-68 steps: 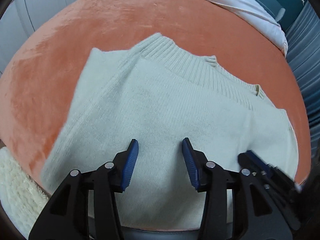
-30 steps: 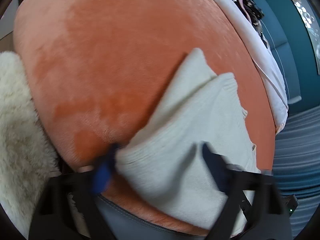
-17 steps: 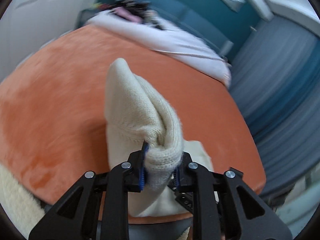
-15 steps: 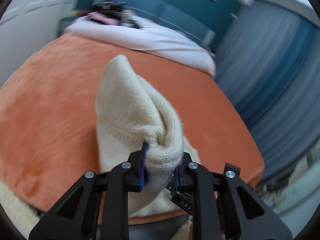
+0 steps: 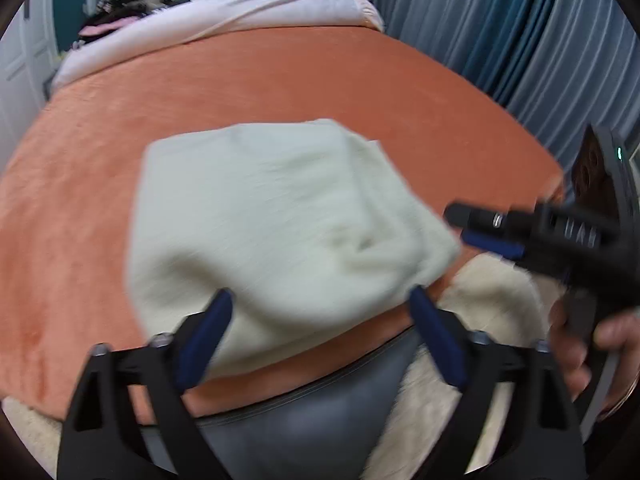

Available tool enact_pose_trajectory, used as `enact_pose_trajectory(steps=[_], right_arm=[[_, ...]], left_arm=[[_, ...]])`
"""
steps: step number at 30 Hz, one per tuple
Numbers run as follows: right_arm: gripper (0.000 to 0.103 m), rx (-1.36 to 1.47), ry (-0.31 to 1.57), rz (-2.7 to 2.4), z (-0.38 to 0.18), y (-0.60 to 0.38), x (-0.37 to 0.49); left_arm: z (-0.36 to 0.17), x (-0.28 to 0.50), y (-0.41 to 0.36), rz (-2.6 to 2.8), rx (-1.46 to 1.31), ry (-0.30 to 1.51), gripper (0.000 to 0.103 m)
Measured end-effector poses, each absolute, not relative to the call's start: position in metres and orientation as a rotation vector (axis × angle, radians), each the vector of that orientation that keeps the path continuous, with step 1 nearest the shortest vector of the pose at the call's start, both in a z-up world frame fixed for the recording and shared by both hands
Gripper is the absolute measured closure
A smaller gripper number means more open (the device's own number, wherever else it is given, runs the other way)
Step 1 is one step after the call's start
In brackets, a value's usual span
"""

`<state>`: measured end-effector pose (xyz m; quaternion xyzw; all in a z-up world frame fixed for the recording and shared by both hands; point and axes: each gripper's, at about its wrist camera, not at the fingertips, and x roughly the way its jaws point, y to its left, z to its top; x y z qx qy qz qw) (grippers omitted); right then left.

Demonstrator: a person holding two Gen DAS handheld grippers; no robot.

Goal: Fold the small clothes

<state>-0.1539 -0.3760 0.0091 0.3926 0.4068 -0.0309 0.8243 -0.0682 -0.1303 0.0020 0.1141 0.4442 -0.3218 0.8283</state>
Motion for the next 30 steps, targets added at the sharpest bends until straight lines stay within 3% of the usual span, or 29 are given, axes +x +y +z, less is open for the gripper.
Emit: enact_pose_trajectory(steps=[4, 7, 10, 11, 12, 13, 14, 15, 16, 20, 22, 25, 26, 30], right_arm=[[0.031, 0.897, 0.899, 0.028, 0.001, -0.365, -0.124], [0.031, 0.891, 0.982, 0.040, -0.007, -0.350, -0.103], [0.030, 0.861, 1.030, 0.051, -0.008, -0.331, -0.088], [0.035, 0.824, 1.031, 0.052, -0.004, -0.325, -0.083], [0.040, 0.773, 1.024, 0.047, 0.003, -0.317, -0.079], [0.069, 0.693, 1.014, 0.041, 0.014, -0.310, -0.074], [0.077, 0.612, 0.993, 0.049, 0.028, -0.303, -0.069], [0.078, 0.581, 0.937, 0.072, 0.046, -0.300, -0.070], [0.081, 0.584, 0.862, 0.104, 0.067, -0.301, -0.072], [0.083, 0.602, 0.669, 0.159, 0.120, -0.320, -0.098], [0.083, 0.597, 0.713, 0.080, 0.089, -0.341, -0.103], [0.083, 0.602, 1.017, -0.121, -0.014, -0.372, -0.092], [0.083, 0.639, 1.022, -0.121, -0.031, -0.374, -0.100], [0.080, 0.680, 0.969, -0.118, -0.025, -0.373, -0.112]], left_arm=[[-0.018, -0.058, -0.108, -0.531, 0.328, 0.998, 0.010], [-0.035, -0.035, -0.096, -0.480, 0.275, 1.105, 0.010], [-0.046, -0.037, -0.088, -0.460, 0.294, 1.099, 0.010], [-0.048, -0.038, -0.086, -0.467, 0.297, 1.088, 0.010], [-0.048, -0.039, -0.085, -0.476, 0.286, 1.077, 0.012], [-0.049, -0.038, -0.084, -0.492, 0.264, 1.078, 0.029], [-0.048, -0.037, -0.082, -0.515, 0.234, 1.091, 0.041], [-0.044, -0.037, -0.076, -0.522, 0.212, 1.103, 0.062], [-0.042, -0.036, -0.072, -0.513, 0.194, 1.107, 0.075], [-0.029, -0.037, -0.067, -0.580, 0.104, 1.085, 0.080], [-0.036, -0.035, -0.075, -0.579, 0.132, 1.109, 0.084], [-0.052, -0.032, -0.079, -0.578, 0.134, 1.183, 0.084], [-0.052, -0.034, -0.081, -0.577, 0.142, 1.186, 0.084], [-0.044, -0.036, -0.081, -0.574, 0.158, 1.171, 0.083]])
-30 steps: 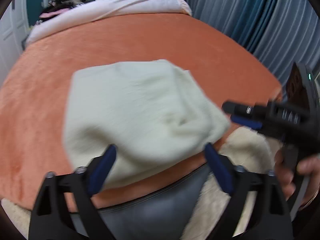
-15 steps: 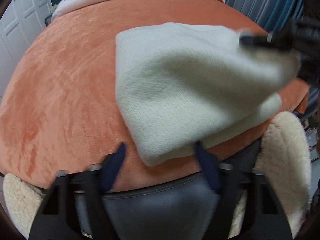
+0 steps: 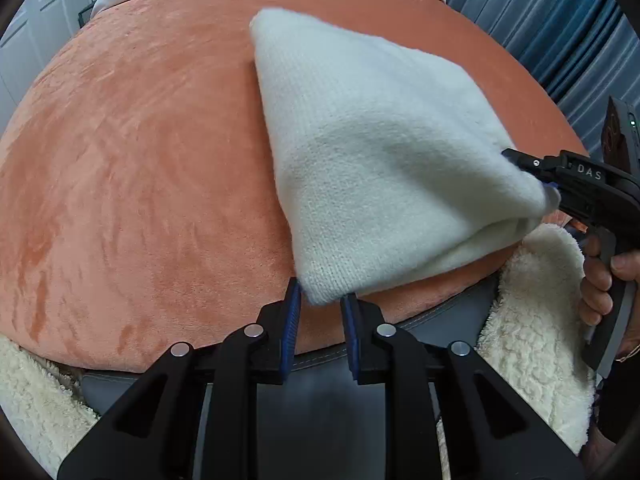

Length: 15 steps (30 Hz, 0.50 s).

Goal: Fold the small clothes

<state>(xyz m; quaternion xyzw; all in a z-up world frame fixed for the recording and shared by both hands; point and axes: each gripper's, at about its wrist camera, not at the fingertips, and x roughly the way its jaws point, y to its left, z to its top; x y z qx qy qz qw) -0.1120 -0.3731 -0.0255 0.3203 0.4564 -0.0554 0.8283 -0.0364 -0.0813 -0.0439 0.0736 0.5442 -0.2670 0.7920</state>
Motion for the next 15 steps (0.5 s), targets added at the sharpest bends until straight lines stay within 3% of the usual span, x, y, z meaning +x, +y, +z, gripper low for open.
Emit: enact_pose_trajectory(steps=[5, 6, 7, 9, 12, 15], right_arm=[[0.070, 0.712, 0.931, -0.129, -0.009, -0.391, -0.109], [0.068, 0.705, 0.905, -0.138, -0.002, -0.386, -0.108], [0.062, 0.695, 0.882, -0.136, 0.006, -0.388, -0.105], [0.049, 0.672, 0.856, -0.113, 0.017, -0.391, -0.095], [0.042, 0.635, 0.902, -0.060, 0.010, -0.387, -0.061], [0.044, 0.586, 1.040, -0.051, -0.018, -0.375, -0.029]], left_arm=[[-0.006, -0.040, -0.072, -0.642, 0.093, 1.113, 0.080], [0.008, -0.043, -0.069, -0.653, 0.081, 1.060, 0.068], [0.018, -0.046, -0.067, -0.650, 0.078, 1.022, 0.049], [0.031, -0.046, -0.068, -0.637, 0.076, 0.977, 0.039], [0.027, -0.037, -0.079, -0.613, 0.098, 0.995, 0.039], [0.024, -0.030, -0.082, -0.592, 0.073, 1.026, 0.039]])
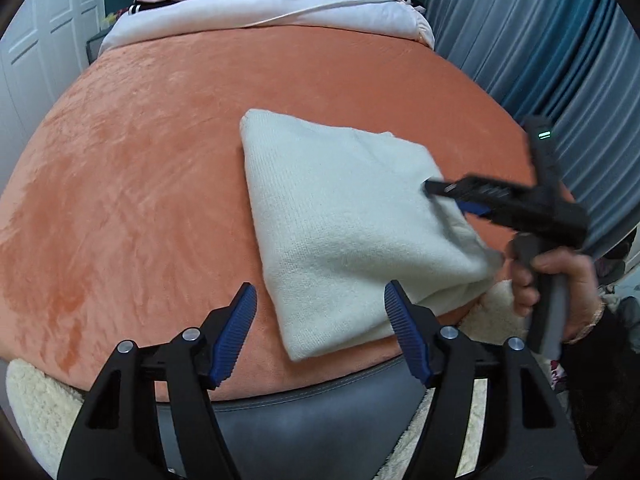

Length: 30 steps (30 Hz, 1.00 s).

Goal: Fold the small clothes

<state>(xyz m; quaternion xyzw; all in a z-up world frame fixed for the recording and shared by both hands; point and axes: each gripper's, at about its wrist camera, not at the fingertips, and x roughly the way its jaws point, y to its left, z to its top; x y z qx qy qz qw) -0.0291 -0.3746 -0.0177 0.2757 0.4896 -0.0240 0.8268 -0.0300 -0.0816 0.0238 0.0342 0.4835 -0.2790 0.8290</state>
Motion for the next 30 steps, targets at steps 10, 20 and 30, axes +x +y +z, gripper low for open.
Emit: enact_pose_trajectory(steps=[10, 20, 30], right_arm=[[0.094, 0.580, 0.937, -0.090, 0.007, -0.415, -0.036], [0.057, 0.738, 0.906, -0.032, 0.008, -0.421, -0.114], [0.088, 0.731, 0.910, 0.022, 0.010, -0.397, -0.147]], left_arm=[[0.004, -0.031, -0.096, -0.633, 0.109, 1.114, 0.038], [-0.012, -0.028, -0.090, -0.673, 0.019, 1.178, 0.023], [-0.024, -0.026, -0.105, -0.668, 0.187, 1.143, 0.074]])
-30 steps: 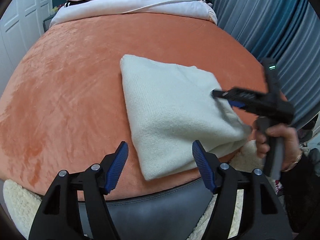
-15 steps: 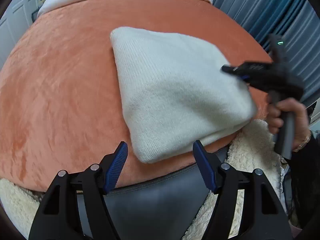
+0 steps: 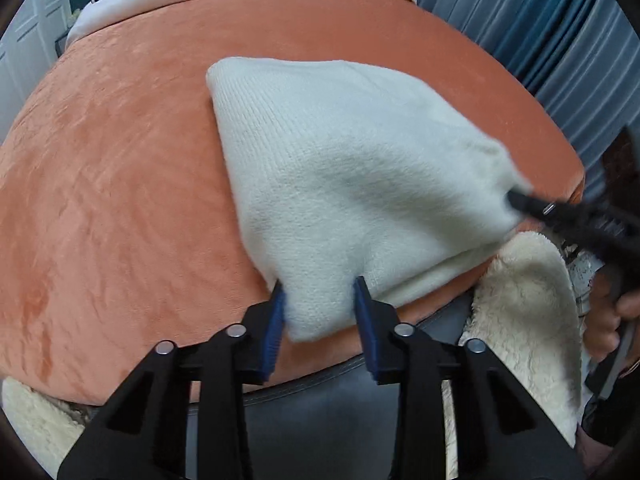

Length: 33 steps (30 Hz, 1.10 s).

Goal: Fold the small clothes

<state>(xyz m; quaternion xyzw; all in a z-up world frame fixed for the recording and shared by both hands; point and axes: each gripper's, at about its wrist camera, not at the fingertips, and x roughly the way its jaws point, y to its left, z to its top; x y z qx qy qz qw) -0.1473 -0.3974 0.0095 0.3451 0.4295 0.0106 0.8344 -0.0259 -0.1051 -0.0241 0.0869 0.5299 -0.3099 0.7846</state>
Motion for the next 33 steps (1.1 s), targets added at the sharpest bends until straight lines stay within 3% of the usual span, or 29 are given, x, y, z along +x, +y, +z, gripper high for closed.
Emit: enact_pose_trajectory(steps=[3, 5, 8, 10, 12, 15, 18, 21, 25, 29, 33], right_arm=[[0.092, 0.803, 0.798, 0.092, 0.054, -0.406, -0.170], [0.093, 0.763, 0.817, 0.102, 0.062, -0.401, -0.177], [0.093, 0.639, 1.050, -0.062, -0.004, -0.398, -0.176], [0.093, 0.706, 1.147, -0.104, -0.050, -0.397, -0.176], [0.093, 0.652, 1.130, -0.120, -0.037, -0.394, -0.174], [0.088, 0.639, 1.115, -0.104, -0.020, -0.395, -0.174], [0.083, 0.567, 1.072, -0.179, 0.010, -0.397, -0.181], [0.081, 0.512, 0.973, -0.175, 0.051, -0.393, -0.177], [0.082, 0.424, 0.952, -0.086, 0.059, -0.364, -0.131], [0.094, 0.315, 1.140, -0.142, -0.026, -0.358, -0.072], [0.093, 0.358, 1.125, -0.166, 0.006, -0.363, -0.060]], left_arm=[[-0.020, -0.022, -0.091, -0.672, 0.200, 1.144, 0.076], [-0.026, -0.028, -0.094, -0.658, 0.278, 1.142, 0.076], [-0.052, -0.026, -0.093, -0.653, 0.304, 1.210, 0.076], [-0.062, -0.028, -0.091, -0.652, 0.298, 1.241, 0.075], [-0.062, -0.032, -0.088, -0.638, 0.318, 1.238, 0.075], [-0.040, -0.035, -0.074, -0.684, 0.216, 1.214, 0.059], [0.002, -0.037, -0.062, -0.701, 0.146, 1.093, 0.038], [0.036, -0.027, -0.068, -0.674, 0.095, 0.983, 0.024], [0.027, -0.002, -0.103, -0.597, 0.092, 1.001, 0.023], [-0.014, 0.013, -0.131, -0.521, 0.203, 1.080, 0.025], [-0.019, 0.015, -0.129, -0.494, 0.174, 1.106, 0.025]])
